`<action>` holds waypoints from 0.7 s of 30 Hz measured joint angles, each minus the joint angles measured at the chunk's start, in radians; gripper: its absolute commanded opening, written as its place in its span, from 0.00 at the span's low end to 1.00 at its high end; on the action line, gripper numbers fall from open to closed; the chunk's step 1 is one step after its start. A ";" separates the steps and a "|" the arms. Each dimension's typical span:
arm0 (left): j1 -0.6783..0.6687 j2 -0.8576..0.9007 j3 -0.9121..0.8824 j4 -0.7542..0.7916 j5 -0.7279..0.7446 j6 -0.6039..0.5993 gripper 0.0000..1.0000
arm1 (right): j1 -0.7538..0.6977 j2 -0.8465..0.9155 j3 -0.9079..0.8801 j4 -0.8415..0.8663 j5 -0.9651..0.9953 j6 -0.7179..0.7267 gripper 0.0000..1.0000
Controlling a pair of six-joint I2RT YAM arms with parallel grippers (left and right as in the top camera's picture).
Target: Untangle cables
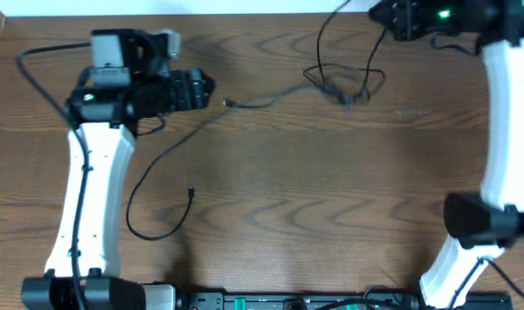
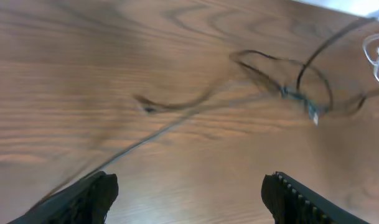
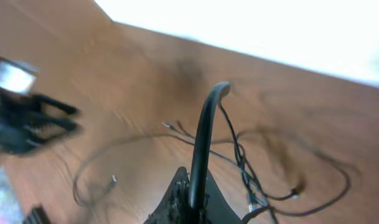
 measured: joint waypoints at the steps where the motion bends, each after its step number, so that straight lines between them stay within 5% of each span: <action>1: -0.016 0.009 0.000 0.006 0.004 0.000 0.80 | -0.003 -0.028 0.006 0.015 -0.003 0.029 0.01; 9: -0.138 0.026 0.000 0.092 0.026 -0.050 0.80 | -0.003 -0.099 0.023 0.043 0.053 0.269 0.01; 21: -0.351 0.135 0.000 0.291 0.026 -0.290 0.80 | 0.005 -0.082 0.022 0.038 0.097 0.340 0.01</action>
